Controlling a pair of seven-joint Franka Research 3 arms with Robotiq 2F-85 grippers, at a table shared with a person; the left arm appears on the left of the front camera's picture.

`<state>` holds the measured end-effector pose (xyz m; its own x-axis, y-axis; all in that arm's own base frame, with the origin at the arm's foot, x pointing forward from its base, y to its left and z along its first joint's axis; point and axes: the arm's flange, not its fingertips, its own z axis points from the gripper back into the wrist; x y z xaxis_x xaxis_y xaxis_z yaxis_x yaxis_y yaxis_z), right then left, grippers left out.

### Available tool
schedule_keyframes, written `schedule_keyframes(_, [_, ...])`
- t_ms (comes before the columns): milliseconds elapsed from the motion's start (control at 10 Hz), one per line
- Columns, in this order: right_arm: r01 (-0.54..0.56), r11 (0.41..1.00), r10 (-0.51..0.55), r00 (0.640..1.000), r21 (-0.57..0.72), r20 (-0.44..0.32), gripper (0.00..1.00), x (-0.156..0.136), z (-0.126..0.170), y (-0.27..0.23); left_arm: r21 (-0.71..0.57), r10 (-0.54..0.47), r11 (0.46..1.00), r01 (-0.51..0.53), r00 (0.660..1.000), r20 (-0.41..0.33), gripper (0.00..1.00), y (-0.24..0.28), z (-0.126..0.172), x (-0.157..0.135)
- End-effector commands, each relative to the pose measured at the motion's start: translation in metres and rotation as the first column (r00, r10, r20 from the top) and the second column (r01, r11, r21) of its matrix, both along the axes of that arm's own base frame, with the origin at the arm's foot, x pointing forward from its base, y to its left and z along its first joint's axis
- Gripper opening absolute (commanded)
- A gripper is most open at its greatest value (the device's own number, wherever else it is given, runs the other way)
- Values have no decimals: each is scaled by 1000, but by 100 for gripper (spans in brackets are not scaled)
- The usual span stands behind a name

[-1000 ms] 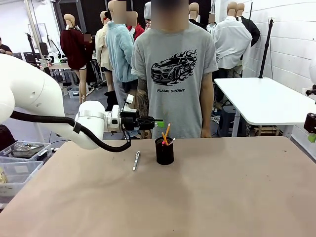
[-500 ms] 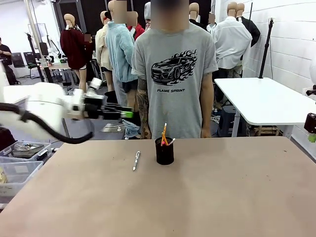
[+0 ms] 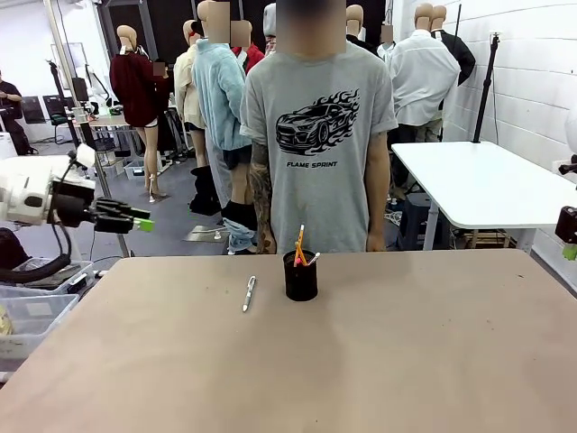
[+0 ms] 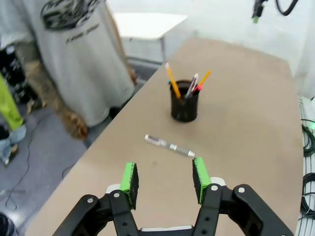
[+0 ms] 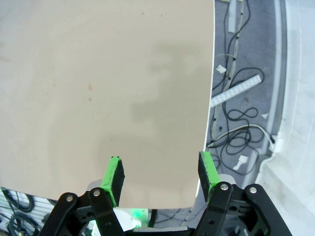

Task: Place the pens into the pen holder.
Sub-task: Pick up a writing instrument from the table and place it into the Pen holder.

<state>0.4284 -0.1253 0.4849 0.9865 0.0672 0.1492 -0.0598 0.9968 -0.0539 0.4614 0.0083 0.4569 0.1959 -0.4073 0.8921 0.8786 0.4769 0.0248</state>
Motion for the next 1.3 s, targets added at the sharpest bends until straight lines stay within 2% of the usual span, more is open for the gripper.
schedule_keyframes(0, [9,1000,-9,1000,-2,-4,76,1,-1,2,93,70,994,-59,990,-125,59,-13,-3,-4])
schedule_keyframes(200, [9,1000,-9,1000,-2,-4,76,1,-1,2,210,175,969,-129,960,-217,59,-33,-4,7])
schedule_keyframes(400, [9,1000,-9,1000,-2,-4,76,1,-1,2,288,221,948,-133,929,-296,59,-63,-9,17])
schedule_keyframes(600, [9,1000,-9,1000,-2,-4,76,1,-1,2,333,268,931,-153,904,-333,59,-103,-16,36])
schedule_keyframes(700, [9,1000,-9,1000,-2,-4,76,1,-1,2,432,337,886,-167,872,-355,59,-126,-27,46])
schedule_keyframes(900, [9,1000,-9,1000,-2,-4,76,1,-1,2,510,417,828,-234,865,-280,59,-169,-50,68])
schedule_keyframes(1000, [9,1000,-9,1000,-2,-4,76,1,-1,2,407,320,896,-175,891,-322,59,-132,-40,38])
schedule_keyframes(1200, [9,1000,-9,1000,-2,-4,76,1,-1,2,407,320,896,-175,891,-322,59,-132,-40,38])
